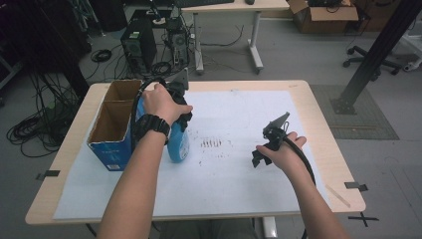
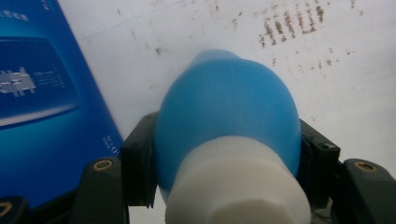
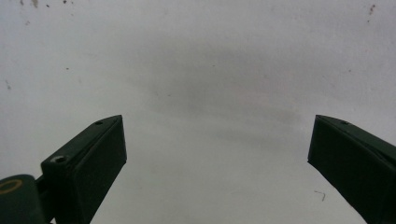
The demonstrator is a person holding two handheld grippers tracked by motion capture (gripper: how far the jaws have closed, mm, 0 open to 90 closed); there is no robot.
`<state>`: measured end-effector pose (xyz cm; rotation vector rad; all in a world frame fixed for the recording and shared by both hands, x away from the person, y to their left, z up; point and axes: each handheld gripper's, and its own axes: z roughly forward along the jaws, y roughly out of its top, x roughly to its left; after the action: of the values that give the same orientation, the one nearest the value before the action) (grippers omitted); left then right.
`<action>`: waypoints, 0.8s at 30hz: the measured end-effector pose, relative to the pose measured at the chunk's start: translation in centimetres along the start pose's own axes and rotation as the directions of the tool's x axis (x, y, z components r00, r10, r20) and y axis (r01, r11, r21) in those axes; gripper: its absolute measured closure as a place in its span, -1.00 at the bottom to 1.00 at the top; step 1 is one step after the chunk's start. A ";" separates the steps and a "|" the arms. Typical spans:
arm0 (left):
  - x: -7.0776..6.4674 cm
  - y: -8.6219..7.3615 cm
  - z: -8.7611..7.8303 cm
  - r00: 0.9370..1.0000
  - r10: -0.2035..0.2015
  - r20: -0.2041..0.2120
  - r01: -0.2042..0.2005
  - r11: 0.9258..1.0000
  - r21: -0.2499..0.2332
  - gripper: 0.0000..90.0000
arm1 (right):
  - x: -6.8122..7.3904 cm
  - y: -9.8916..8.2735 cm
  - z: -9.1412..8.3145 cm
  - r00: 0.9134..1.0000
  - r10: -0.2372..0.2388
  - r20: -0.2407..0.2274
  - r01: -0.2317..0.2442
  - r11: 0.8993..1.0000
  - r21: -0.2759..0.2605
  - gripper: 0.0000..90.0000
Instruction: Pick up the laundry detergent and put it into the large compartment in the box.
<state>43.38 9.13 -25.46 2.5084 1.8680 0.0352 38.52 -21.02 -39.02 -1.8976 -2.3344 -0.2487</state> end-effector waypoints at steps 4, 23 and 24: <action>-0.1 -0.2 -1.8 1.000 0.002 -0.008 -0.002 1.000 -0.011 -0.17 | 0.3 0.1 -0.5 1.000 -0.006 -0.006 0.006 1.000 -0.007 -0.90; 0.8 -1.2 -9.5 0.999 0.004 -0.032 -0.005 0.999 -0.038 -0.17 | 1.0 0.4 -1.7 1.000 -0.014 -0.020 0.014 1.000 -0.020 -0.90; 0.8 -1.2 -9.9 1.000 -0.002 -0.030 0.000 0.999 -0.044 -0.17 | 1.0 0.4 -1.7 1.000 -0.013 -0.020 0.012 1.000 -0.020 -0.90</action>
<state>42.24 10.24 -15.59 2.4916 1.8580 0.1134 38.74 -20.34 -37.11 -1.8809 -2.3400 -0.2916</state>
